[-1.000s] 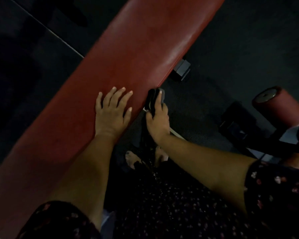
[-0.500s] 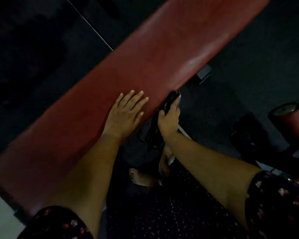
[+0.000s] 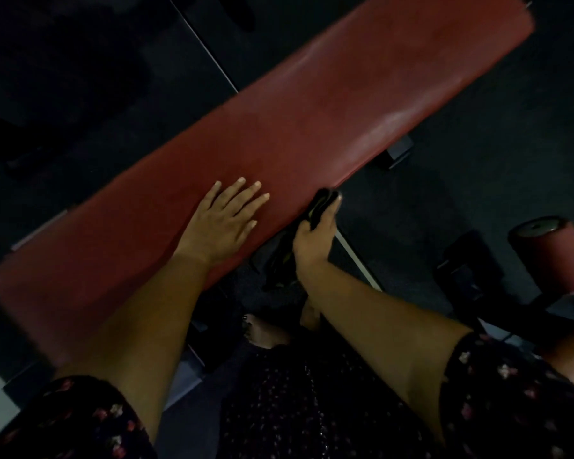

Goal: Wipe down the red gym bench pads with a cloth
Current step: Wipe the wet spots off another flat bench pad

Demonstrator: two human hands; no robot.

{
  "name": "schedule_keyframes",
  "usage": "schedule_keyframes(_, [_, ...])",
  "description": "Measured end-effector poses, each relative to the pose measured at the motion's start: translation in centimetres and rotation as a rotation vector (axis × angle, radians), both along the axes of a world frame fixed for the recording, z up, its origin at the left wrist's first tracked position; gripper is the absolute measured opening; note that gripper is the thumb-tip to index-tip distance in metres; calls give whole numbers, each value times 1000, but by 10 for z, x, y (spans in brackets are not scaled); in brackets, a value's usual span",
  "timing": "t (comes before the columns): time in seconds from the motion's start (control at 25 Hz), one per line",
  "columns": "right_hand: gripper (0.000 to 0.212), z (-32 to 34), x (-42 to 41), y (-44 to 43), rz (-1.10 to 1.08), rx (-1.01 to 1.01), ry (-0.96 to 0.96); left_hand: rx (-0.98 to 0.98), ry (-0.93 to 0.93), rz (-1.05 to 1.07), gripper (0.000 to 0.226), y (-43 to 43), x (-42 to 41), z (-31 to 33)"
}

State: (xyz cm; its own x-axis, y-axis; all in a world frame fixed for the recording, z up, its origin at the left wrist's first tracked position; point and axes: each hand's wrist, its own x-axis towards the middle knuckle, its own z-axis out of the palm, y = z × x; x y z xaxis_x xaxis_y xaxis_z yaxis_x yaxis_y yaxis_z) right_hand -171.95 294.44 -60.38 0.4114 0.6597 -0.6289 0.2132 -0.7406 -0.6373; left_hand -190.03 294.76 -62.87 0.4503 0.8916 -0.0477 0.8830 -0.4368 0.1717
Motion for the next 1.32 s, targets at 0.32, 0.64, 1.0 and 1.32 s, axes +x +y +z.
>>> schedule_keyframes(0.32, [84,23,-79,-102,299,-68,123,-45,-25,32,50,-18,-22,5])
schedule_keyframes(0.64, [78,7,-68,-67,121,-12,-58,0,6,97,49,-92,-88,3])
schedule_keyframes(1.0, [83,25,-106,-189,1193,-19,-510,62,-80,348,47,-160,-129,-5])
schedule_keyframes(1.32, [61,18,35,-12,2485,1169,-1345,77,-106,618,50,-189,-142,-4])
